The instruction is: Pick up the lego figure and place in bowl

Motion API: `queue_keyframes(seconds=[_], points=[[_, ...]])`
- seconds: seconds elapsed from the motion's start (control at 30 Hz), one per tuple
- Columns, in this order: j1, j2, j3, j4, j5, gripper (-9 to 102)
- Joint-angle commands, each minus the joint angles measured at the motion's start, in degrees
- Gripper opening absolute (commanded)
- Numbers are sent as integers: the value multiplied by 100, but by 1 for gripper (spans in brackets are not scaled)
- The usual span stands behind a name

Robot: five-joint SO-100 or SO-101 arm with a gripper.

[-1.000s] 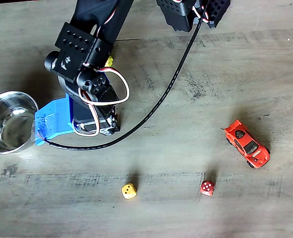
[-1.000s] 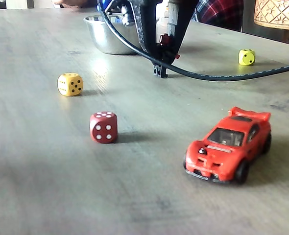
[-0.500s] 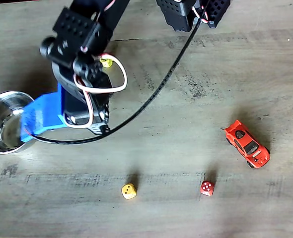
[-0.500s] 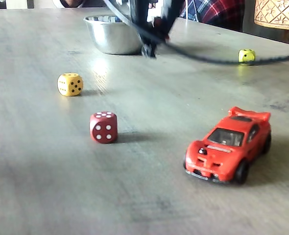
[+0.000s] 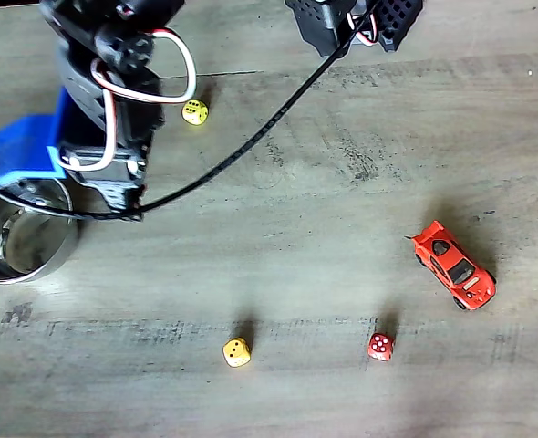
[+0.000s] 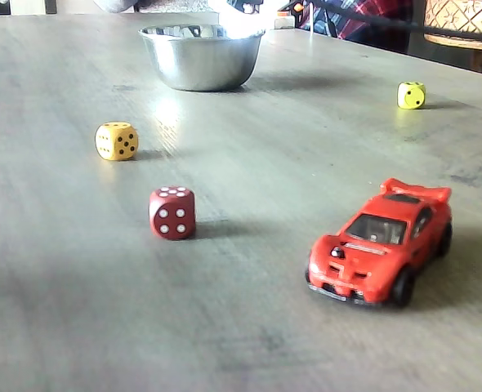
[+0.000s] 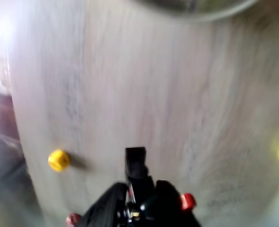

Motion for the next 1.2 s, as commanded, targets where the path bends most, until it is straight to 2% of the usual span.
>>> queue_keyframes(seconds=[0.0, 0.13, 0.47, 0.63, 0.9, 1.17], points=[[237, 237, -712, -70, -44, 2], [466, 220, -923, -79, -272, 2], [870, -123, -949, -114, -1916, 2], [958, -527, -958, -958, -2312, 2], [1099, -1143, -958, -2408, -2320, 2], [1345, -1477, -949, -2725, -2426, 2]])
